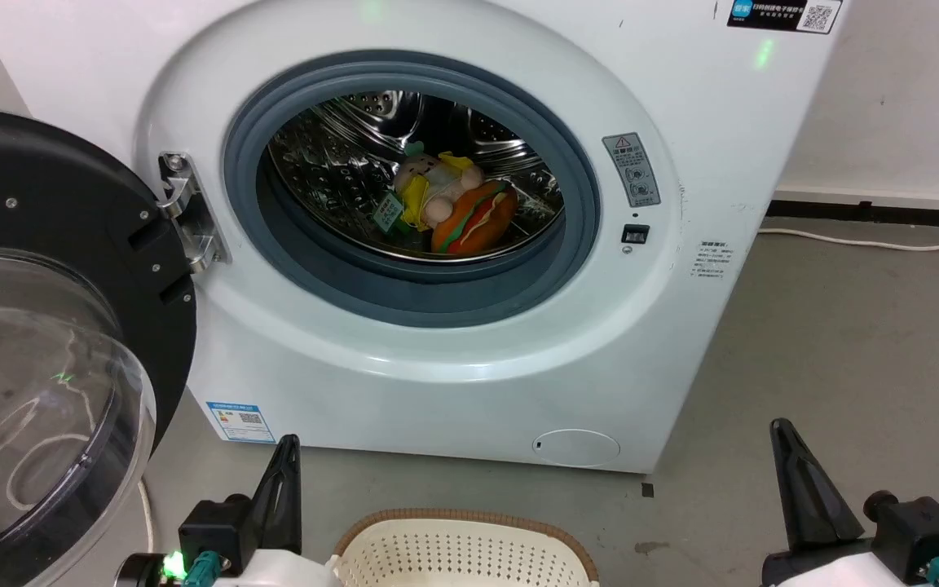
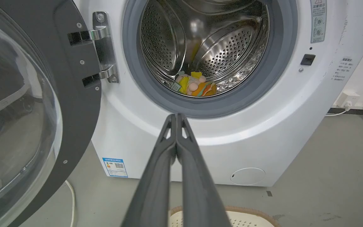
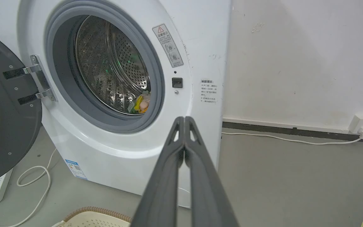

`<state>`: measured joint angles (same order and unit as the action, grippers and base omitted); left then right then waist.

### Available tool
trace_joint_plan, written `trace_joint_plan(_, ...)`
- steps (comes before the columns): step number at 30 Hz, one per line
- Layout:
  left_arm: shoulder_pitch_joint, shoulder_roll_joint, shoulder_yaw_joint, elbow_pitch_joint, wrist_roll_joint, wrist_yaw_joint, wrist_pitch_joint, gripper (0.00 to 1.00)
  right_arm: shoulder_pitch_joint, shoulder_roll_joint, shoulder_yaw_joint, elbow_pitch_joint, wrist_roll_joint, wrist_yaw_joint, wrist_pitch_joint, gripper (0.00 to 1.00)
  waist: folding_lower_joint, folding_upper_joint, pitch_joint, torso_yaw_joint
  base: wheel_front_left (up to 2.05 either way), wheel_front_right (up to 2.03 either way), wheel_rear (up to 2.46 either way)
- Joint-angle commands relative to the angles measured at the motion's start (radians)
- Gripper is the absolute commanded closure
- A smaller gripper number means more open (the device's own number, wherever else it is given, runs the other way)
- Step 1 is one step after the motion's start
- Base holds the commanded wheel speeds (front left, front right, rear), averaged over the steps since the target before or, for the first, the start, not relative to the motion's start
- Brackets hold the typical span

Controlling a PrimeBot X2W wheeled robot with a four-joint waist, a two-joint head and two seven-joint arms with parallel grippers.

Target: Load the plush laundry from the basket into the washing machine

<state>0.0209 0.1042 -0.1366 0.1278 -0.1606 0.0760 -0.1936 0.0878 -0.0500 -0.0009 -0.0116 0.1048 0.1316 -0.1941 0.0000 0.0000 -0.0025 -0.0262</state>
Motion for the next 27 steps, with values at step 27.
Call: trace_joint_plan(27,-0.011,-0.023,0.052,-0.05,0.061,-0.03,0.069,1.0,-0.04,0.0,0.0,0.006,-0.041,0.0,0.069,1.0,0.0,0.0,0.001,0.009,0.0,0.0,0.0)
